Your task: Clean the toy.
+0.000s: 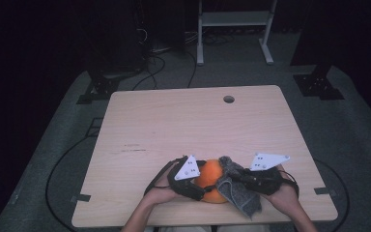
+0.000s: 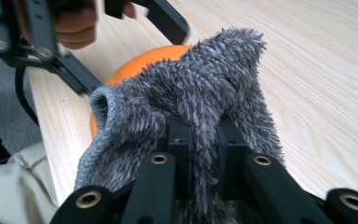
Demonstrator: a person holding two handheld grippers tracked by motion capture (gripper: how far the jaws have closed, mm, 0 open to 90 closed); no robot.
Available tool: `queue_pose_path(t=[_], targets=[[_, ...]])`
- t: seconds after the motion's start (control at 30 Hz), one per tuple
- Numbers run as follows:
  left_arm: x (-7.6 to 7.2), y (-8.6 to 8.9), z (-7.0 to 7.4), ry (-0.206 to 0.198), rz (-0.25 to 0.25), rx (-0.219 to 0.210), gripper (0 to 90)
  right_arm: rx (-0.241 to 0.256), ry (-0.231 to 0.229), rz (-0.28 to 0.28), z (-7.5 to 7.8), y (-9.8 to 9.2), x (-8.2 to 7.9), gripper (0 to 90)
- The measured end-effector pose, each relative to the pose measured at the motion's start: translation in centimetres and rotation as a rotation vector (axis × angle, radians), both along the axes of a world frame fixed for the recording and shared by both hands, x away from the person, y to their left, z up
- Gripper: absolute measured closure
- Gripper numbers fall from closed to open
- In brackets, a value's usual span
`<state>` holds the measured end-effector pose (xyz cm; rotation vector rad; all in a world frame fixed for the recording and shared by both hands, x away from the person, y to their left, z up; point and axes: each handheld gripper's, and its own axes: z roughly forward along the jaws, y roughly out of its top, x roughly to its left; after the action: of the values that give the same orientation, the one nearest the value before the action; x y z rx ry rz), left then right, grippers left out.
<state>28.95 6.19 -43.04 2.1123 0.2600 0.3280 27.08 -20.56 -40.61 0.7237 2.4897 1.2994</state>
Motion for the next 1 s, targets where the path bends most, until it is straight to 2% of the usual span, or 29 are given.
queue_pose_path(t=[0.1,0.2,0.27,0.37,0.47,0.6,0.77,0.87,0.93,1.0], targets=[[0.3,0.5,-0.3,0.035,0.017,0.013,23.3,0.041,0.035,0.012,-0.2,-0.5,0.4,78.5],[0.6,1.0,-0.5,0.069,0.024,0.019,24.2,0.033,0.066,-0.025,-1.0,-1.6,1.0,78.5],[0.7,0.9,-0.3,0.067,0.020,0.009,23.6,0.045,0.085,-0.041,-1.3,-2.0,1.0,78.4],[0.6,0.5,0.3,0.048,0.019,-0.039,16.2,0.032,0.061,-0.041,-1.1,-1.5,0.8,78.4],[0.4,0.1,-0.1,0.025,0.027,0.002,14.5,0.037,0.059,-0.023,-0.9,-1.1,0.8,78.4],[0.8,0.4,-0.4,0.065,0.036,0.006,19.4,0.045,0.094,-0.030,-1.6,-1.8,1.3,78.3],[0.9,1.0,-0.6,0.092,0.038,0.028,20.7,-0.015,0.166,-0.093,-3.4,-2.9,1.9,78.5],[0.9,1.5,-0.6,0.105,0.042,0.043,20.8,0.017,0.152,-0.090,-2.8,-2.9,1.8,78.5],[1.1,1.8,-0.6,0.117,0.045,0.041,20.8,0.054,0.134,-0.071,-2.1,-2.6,1.5,78.5],[1.3,1.9,-0.7,0.126,0.047,0.034,20.8,0.071,0.134,-0.053,-1.9,-2.3,1.3,78.5]])
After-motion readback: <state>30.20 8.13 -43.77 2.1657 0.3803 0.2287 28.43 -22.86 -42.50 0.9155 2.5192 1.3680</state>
